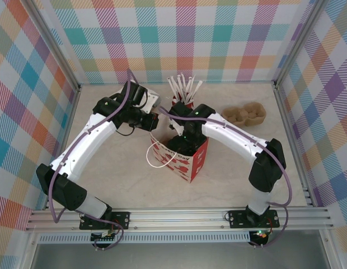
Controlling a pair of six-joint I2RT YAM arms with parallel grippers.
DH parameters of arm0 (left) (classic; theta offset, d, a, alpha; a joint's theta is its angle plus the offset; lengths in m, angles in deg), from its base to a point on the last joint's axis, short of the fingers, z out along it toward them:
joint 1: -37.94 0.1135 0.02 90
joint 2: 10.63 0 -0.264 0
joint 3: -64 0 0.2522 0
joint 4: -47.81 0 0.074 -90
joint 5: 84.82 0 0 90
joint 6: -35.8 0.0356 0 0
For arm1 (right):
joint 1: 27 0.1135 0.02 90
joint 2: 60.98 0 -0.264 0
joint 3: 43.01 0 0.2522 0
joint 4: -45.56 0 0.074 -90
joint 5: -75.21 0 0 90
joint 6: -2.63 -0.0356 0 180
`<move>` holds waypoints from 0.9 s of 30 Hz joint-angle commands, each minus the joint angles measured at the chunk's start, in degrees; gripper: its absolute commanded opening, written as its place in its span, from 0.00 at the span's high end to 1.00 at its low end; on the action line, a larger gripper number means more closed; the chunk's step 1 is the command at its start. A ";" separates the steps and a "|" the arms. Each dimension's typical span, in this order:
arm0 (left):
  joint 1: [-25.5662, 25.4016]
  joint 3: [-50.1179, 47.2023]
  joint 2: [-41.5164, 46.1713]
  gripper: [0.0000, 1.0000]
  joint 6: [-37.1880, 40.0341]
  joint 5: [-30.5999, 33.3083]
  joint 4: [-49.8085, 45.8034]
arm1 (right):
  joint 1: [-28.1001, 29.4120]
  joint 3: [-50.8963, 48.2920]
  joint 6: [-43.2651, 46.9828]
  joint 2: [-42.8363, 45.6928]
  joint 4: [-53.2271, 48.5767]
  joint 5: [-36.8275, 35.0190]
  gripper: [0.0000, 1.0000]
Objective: Pack the takeout coffee
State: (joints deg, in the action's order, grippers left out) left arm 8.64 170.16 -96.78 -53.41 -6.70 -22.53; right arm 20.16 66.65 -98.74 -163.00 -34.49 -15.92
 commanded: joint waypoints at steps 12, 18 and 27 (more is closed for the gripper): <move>-0.40 -0.25 1.68 0.95 -0.80 0.96 1.11 | -0.49 5.91 -1.00 4.33 -4.89 -0.79 0.00; -0.37 -0.20 1.84 0.95 -0.83 1.07 1.13 | -0.50 7.10 -0.84 4.54 -6.30 -0.63 0.00; -0.41 -0.20 1.69 0.95 -0.89 0.98 1.12 | -0.49 8.78 -1.11 5.25 -7.63 -0.67 0.00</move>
State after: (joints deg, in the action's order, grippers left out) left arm 8.64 170.16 -96.69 -53.45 -6.13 -22.53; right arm 20.16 73.30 -98.96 -159.74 -39.84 -16.73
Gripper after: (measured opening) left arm 0.053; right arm 0.998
